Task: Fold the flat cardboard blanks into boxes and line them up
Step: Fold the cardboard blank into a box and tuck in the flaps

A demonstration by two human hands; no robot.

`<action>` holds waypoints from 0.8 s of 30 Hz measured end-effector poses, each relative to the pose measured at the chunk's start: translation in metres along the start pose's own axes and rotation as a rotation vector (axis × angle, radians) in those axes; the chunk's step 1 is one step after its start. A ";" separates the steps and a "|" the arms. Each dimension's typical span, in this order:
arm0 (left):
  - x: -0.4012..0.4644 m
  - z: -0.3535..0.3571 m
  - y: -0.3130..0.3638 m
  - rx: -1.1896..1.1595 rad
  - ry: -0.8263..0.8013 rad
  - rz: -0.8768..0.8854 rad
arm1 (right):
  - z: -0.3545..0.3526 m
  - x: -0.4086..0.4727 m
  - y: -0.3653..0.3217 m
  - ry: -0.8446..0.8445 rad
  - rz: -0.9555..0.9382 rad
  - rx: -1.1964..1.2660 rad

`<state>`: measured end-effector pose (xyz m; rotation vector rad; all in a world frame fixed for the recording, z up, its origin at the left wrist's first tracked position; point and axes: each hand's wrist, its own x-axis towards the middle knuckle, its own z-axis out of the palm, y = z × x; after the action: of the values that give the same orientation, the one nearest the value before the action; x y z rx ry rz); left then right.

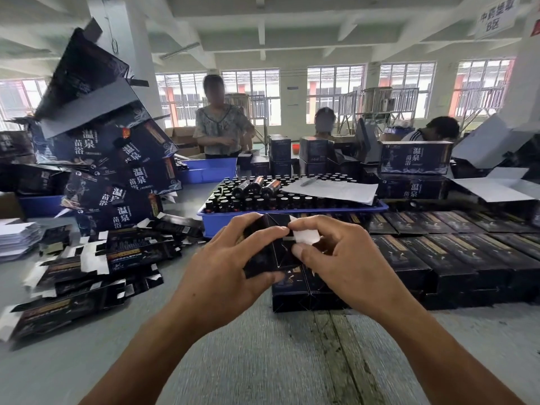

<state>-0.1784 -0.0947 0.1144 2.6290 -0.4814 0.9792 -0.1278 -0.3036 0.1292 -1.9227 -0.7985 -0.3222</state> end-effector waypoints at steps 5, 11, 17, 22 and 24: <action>0.000 -0.002 0.003 0.005 0.047 0.015 | 0.008 -0.002 -0.005 0.114 0.001 0.076; -0.001 -0.002 0.005 -0.015 0.074 -0.005 | 0.009 -0.006 -0.008 0.056 -0.032 0.086; -0.001 0.004 0.004 -0.114 0.070 -0.106 | 0.008 -0.003 -0.007 0.066 0.012 0.195; -0.001 0.004 0.012 -0.146 0.072 -0.079 | 0.009 -0.002 -0.007 0.064 0.076 0.276; -0.001 0.003 0.014 -0.187 0.074 -0.094 | 0.009 -0.003 -0.008 0.081 0.084 0.273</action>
<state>-0.1831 -0.1080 0.1138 2.4172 -0.4063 0.9499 -0.1361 -0.2945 0.1288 -1.6712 -0.6694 -0.2262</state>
